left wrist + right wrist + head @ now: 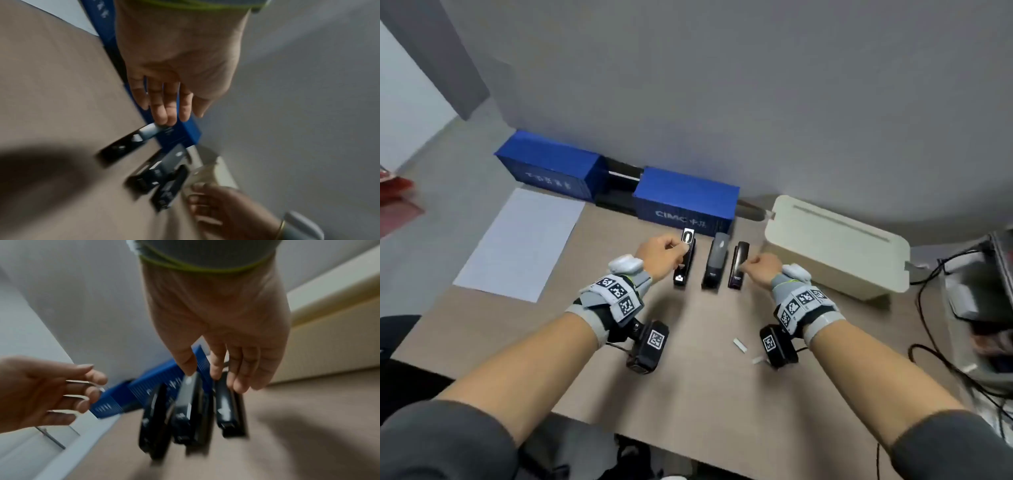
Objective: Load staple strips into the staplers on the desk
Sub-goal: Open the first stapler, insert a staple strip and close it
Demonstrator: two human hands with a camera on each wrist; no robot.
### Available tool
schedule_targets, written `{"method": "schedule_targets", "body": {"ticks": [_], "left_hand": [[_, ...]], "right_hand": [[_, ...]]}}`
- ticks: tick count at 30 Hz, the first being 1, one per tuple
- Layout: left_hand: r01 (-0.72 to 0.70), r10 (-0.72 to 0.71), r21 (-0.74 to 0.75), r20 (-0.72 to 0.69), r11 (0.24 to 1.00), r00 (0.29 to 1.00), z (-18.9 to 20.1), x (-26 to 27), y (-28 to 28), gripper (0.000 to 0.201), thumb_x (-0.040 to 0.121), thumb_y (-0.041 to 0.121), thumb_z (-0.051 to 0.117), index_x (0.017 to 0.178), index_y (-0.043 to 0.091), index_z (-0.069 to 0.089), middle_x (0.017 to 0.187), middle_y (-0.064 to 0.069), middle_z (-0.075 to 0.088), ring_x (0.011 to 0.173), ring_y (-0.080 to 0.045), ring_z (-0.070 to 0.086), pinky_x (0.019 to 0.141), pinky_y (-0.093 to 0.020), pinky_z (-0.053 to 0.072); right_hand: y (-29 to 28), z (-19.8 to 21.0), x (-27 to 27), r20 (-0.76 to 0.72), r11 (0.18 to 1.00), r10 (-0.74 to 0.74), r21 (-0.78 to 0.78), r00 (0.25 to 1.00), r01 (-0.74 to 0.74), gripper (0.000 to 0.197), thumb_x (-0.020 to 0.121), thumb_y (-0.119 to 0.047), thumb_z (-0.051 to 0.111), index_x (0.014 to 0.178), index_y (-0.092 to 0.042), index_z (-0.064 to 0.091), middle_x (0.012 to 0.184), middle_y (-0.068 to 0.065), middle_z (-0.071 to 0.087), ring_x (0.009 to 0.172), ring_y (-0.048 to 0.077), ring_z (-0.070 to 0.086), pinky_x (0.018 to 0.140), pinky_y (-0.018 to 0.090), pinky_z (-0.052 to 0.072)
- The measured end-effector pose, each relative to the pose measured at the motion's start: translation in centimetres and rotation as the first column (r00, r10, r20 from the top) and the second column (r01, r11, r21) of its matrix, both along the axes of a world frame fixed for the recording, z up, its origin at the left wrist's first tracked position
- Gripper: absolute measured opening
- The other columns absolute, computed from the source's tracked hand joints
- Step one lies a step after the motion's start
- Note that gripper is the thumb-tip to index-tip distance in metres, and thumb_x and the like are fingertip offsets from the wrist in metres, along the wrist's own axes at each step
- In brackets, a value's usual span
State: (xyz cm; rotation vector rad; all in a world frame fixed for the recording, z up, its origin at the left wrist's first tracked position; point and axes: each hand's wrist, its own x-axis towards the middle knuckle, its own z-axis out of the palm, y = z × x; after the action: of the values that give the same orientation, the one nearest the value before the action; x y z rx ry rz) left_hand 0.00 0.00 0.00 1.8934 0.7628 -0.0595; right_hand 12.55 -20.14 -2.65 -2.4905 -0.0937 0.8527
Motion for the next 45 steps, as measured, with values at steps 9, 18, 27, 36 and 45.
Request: {"method": "schedule_targets", "body": {"ticks": [9,18,27,36,45], "left_hand": [[0.076,-0.078,-0.02,-0.22,0.997,0.972,-4.0,-2.1,-0.6,0.017,0.08,0.039,0.062,0.077,0.024,0.069,0.069,0.008,0.068,0.071,-0.017,0.061,0.086,-0.036,0.051],[0.332,-0.338,-0.064,-0.22,0.941,0.915,-2.9,0.9,-4.5,0.033,0.085,0.041,0.067,0.114,0.027,0.063,0.097,0.006,0.064,0.095,-0.021,0.063,0.095,-0.034,0.048],[0.405,-0.409,-0.096,-0.035,0.91,0.912,-0.7,1.8,-10.4,0.069,0.069,0.022,0.085,0.126,0.015,0.047,0.1,0.002,0.064,0.088,-0.016,0.061,0.069,-0.025,0.044],[0.335,-0.355,-0.316,-0.008,0.888,0.935,1.6,0.0,-9.6,0.04,0.079,0.012,0.073,0.115,0.005,0.055,0.103,-0.016,0.073,0.087,-0.03,0.074,0.048,-0.023,0.045],[0.418,-0.418,0.002,0.045,0.908,0.907,3.1,-1.7,-8.1,0.019,0.078,0.033,0.078,0.085,0.023,0.063,0.07,0.008,0.06,0.064,-0.008,0.055,0.056,-0.023,0.037]], "right_hand": [[1.2,-3.8,1.4,0.009,0.989,0.014,-0.15,1.0,-0.012,0.048,0.073,-0.057,0.059,0.094,-0.014,0.062,0.089,0.01,0.069,0.072,0.028,0.06,0.059,0.028,0.04],[-1.6,0.3,-1.0,-0.15,0.978,-0.082,0.177,0.985,0.109,0.018,0.077,-0.028,0.065,0.066,-0.015,0.061,0.066,0.007,0.065,0.053,0.021,0.057,0.054,0.028,0.049],[-3.8,4.0,-4.7,-0.304,0.882,-0.034,0.438,0.952,0.171,0.025,0.09,-0.035,0.056,0.083,-0.013,0.065,0.072,0.006,0.064,0.062,0.018,0.057,0.062,0.029,0.045],[-6.2,5.1,-6.3,-0.183,0.847,-0.283,0.412,0.941,0.335,0.024,0.089,-0.033,0.052,0.103,-0.015,0.059,0.083,0.005,0.064,0.065,0.02,0.061,0.055,0.026,0.042],[-4.7,6.2,-9.3,-0.349,0.663,-0.27,0.608,0.897,0.437,0.02,0.096,-0.007,0.044,0.091,-0.01,0.064,0.081,0.012,0.068,0.054,0.012,0.068,0.047,0.015,0.051]]}}
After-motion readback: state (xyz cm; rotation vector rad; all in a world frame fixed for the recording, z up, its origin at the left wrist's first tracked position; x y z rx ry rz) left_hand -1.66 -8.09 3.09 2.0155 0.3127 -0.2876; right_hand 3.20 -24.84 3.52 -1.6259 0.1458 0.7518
